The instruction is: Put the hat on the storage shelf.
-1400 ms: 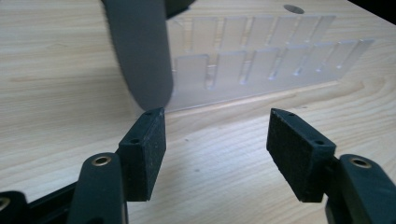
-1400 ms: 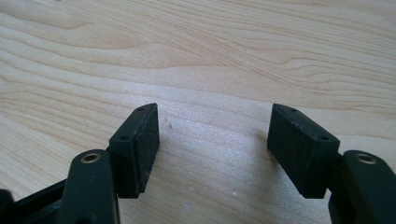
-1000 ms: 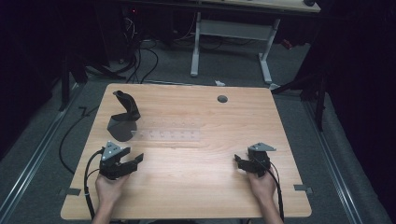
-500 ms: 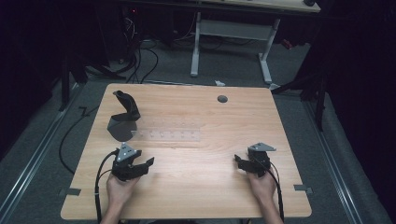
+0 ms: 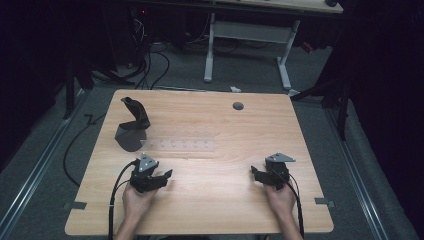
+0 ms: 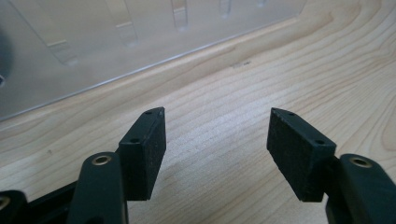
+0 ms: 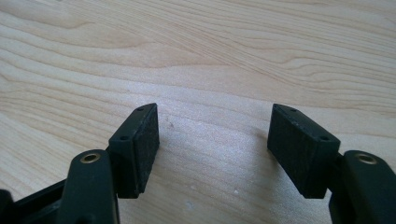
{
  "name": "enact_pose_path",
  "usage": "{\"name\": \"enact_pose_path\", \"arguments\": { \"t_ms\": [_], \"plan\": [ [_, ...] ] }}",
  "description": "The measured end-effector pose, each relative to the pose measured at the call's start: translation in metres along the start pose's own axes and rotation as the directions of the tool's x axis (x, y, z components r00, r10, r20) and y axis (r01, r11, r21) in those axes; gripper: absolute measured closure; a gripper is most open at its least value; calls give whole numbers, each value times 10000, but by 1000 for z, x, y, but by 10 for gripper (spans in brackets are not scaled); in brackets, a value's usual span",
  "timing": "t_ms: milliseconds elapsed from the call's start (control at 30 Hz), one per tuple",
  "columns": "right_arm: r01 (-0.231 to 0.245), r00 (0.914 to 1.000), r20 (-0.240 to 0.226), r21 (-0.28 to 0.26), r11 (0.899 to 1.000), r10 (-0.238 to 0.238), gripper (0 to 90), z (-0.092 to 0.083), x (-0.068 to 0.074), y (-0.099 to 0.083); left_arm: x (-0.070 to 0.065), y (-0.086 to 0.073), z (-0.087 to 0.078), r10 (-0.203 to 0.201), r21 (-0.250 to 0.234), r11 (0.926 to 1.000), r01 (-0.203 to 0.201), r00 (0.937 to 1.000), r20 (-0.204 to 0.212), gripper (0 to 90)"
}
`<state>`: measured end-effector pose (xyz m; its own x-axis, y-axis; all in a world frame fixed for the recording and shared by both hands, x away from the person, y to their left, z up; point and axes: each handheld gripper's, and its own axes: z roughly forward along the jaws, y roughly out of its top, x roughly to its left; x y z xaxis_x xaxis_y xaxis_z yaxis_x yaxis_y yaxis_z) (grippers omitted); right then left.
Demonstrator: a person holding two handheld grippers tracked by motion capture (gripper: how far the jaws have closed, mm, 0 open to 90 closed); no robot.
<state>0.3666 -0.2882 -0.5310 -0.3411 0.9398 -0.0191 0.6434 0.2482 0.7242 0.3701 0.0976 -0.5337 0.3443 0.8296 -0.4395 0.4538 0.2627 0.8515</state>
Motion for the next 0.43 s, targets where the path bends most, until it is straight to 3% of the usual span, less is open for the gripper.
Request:
{"name": "enact_pose_path", "arguments": {
  "t_ms": [100, 433],
  "plan": [
    [-21, 10000, 2, 6, 10000, 21, 344, 0, 0, 0, 0, -11, 7, 540, 353, 9980, -531, 9982, -242, 376],
    [-44, 10000, 19, 0, 10000, 44, 343, 0, 1, 0, 0, -12, 9, 405, 418, 9984, -392, 9987, -298, 345]
  ]
}}
